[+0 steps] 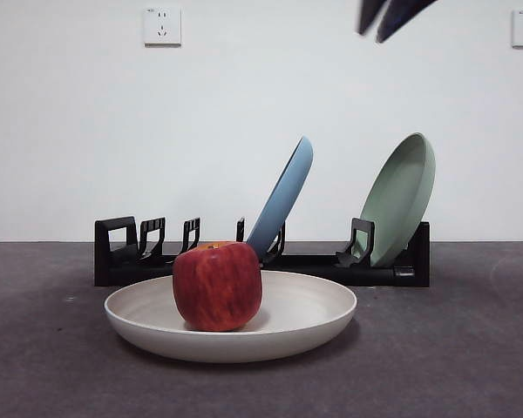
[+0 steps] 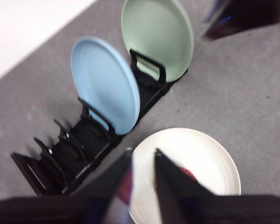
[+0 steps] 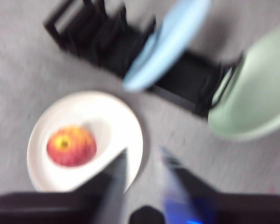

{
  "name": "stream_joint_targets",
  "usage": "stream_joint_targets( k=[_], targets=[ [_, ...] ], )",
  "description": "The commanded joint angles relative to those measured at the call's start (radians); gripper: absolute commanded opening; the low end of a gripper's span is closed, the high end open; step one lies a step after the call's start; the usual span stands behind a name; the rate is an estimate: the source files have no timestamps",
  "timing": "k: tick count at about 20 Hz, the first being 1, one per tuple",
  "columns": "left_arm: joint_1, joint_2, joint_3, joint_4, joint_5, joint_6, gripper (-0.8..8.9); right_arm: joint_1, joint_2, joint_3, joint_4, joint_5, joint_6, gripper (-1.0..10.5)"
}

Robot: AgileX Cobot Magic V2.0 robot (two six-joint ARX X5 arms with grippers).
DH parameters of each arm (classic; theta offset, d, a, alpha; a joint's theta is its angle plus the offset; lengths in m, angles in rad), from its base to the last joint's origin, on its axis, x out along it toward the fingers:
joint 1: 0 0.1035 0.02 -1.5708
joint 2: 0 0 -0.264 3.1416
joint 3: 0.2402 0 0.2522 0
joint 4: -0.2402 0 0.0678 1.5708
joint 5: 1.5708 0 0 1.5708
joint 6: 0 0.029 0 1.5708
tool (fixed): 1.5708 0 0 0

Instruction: Take the yellow plate from the plate rack,put the plate on the table,take the apple from the table,put the apple in the plate

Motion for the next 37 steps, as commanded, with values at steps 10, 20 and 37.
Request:
stream_joint_targets(
  k=[10, 20, 37],
  targets=[
    [0.49, -0.032, -0.265, 0.116, 0.53, -0.075, -0.09, -0.097, -0.006, -0.037, -0.006, -0.261, -0.043, -0.2],
    [0.531, -0.533, -0.704, 0.366, 0.427, -0.236, -0.09, -0.093, -0.376, -0.56, 0.429, -0.102, 0.141, -0.2],
    [0.53, -0.709, -0.762, 0.266, 0.418, -0.324, -0.03, 0.063, -0.647, -0.997, 0.64, 0.07, 0.373, 0.0]
  ],
)
